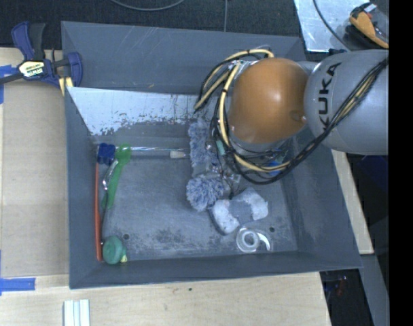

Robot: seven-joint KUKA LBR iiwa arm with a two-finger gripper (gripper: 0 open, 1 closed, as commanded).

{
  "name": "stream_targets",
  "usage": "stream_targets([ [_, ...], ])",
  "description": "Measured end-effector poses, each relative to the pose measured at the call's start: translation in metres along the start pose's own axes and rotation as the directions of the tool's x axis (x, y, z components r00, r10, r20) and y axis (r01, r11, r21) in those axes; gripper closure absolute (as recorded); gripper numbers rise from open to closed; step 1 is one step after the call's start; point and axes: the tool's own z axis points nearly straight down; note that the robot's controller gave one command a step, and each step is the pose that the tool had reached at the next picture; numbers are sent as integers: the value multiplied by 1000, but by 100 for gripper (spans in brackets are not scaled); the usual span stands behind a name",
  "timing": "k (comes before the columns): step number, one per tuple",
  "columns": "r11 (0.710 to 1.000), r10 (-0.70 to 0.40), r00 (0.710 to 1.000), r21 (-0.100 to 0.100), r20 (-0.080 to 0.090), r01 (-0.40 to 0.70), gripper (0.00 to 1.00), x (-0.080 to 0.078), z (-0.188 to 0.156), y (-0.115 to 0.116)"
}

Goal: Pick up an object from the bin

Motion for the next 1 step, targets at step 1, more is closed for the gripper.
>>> stream_targets([
  [1,1000,1,1000,-3,-1,-1,100,0,-10,1],
])
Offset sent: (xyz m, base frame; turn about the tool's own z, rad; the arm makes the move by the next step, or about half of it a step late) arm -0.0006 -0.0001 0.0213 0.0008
